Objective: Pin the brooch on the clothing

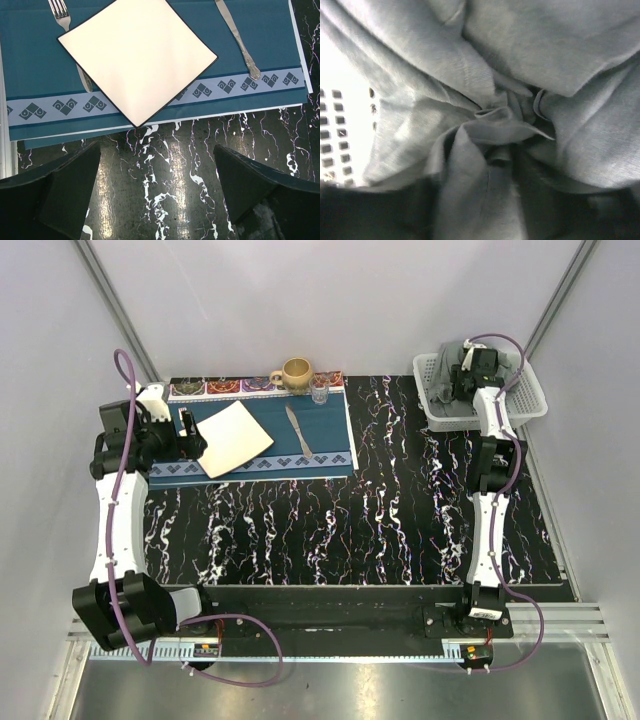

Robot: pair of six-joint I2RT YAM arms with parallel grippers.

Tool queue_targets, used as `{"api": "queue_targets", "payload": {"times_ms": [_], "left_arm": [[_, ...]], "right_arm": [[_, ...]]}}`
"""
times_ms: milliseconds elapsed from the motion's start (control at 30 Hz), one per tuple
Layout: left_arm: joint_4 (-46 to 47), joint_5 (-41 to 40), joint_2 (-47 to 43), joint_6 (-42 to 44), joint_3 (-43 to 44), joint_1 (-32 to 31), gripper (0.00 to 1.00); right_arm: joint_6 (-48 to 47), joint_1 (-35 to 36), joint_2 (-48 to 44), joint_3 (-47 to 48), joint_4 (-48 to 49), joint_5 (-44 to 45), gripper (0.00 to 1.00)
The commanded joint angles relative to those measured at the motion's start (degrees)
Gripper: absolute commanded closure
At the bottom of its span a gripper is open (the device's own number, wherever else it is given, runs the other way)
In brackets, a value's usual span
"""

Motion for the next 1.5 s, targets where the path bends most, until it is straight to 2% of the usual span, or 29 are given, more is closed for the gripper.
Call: {"api": "queue_targets", "payload": {"times_ms": [0,33,467,833,1167,1467], "left_arm": [[3.4,0.8,0.7,-0.7,2.7,0.3,0.01],[3.5,1.1,0.7,-0.7,2.8,0.2,0.01],[3.6,4.9,-2.5,-3.5,4.8,0.2,0.01],[3.6,5.2,-7.0,-3.8,5.0,0.2,0.01],[3.3,5.4,-9.9,-5.9,4.3,0.3,0.01],[3.0,4.5,-11.0,-5.7,5.4,0.3,0.01]], "right_arm": [[0.7,0.0,-1.9,0.8,4.5,-0.6,0.67],[0.8,0.0,-2.6,0.7,4.5,-0.5,1.00],[-1.6,0.0,-28.0,0.8,4.5,-13.1,1.00],[4.1,1.4,-38.1,8.9,5.4,-22.7,1.00],[5.5,9.2,-49.1,8.6,14.5,-24.4,1.00],[9.2,16.4,-54.6,9.1,23.5,-26.4,1.00]]}}
